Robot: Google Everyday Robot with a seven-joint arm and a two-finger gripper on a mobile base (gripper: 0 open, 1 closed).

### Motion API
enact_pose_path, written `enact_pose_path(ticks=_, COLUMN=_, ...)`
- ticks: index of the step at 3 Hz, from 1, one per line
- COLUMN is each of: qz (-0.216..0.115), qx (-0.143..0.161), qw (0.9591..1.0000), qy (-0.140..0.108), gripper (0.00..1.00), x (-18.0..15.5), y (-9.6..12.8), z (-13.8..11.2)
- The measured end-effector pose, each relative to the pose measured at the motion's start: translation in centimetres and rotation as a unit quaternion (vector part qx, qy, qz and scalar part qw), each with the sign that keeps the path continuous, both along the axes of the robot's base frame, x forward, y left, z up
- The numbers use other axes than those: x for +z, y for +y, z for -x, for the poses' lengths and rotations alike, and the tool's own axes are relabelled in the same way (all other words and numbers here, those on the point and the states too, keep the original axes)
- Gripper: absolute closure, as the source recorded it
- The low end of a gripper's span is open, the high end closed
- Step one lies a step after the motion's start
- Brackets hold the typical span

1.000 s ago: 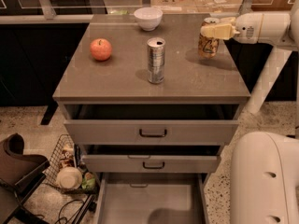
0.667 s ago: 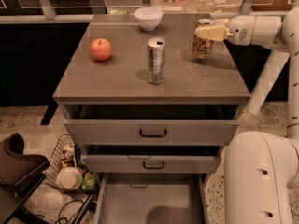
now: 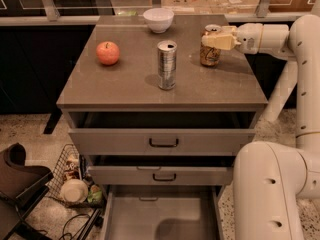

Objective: Pick orange can from bottom drawer and place on counter

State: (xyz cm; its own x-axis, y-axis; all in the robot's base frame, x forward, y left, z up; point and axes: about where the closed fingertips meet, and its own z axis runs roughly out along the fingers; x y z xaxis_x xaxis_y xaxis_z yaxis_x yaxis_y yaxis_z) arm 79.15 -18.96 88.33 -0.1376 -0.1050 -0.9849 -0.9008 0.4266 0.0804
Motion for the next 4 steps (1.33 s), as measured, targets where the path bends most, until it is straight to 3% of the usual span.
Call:
enact_pose_path(ticks=1, qz=0.0, qx=0.0, qw=1.0, qy=0.0, gripper=0.82, x=0.32, y=0.01, z=0.0)
enact_pose_path(ticks=4, qz=0.0, qx=0.002, qw=1.0, qy=0.001, gripper=0.13, x=0.24, y=0.48, z=-0.06)
